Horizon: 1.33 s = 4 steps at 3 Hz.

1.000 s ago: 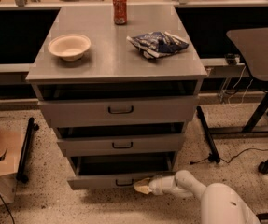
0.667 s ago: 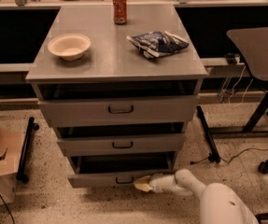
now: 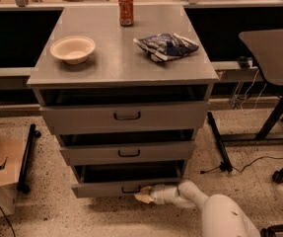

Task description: Close bottom drawer

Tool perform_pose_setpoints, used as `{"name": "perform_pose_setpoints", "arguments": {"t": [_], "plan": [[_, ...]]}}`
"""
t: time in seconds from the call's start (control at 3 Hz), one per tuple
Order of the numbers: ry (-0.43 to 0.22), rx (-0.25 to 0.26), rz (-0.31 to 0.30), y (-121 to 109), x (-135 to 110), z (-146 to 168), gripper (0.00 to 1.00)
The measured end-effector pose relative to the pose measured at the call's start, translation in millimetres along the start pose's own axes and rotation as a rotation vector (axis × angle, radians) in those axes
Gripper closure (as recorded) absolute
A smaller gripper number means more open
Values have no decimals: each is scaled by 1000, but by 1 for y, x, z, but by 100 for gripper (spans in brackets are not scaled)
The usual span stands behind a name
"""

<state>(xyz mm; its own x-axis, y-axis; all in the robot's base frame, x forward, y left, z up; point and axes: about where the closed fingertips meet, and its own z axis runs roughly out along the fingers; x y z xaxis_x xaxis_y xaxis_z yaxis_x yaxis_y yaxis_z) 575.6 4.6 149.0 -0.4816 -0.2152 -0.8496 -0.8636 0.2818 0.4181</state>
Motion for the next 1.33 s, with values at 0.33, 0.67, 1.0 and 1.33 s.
{"name": "perform_pose_setpoints", "arguments": {"t": [0.33, 0.67, 1.0, 1.33], "plan": [[-6, 15, -31, -6, -5, 2, 100], [-12, 11, -53, -10, -7, 6, 100], [-12, 11, -53, -11, -5, 7, 100], [-15, 2, -90, -15, -15, 8, 100]]}}
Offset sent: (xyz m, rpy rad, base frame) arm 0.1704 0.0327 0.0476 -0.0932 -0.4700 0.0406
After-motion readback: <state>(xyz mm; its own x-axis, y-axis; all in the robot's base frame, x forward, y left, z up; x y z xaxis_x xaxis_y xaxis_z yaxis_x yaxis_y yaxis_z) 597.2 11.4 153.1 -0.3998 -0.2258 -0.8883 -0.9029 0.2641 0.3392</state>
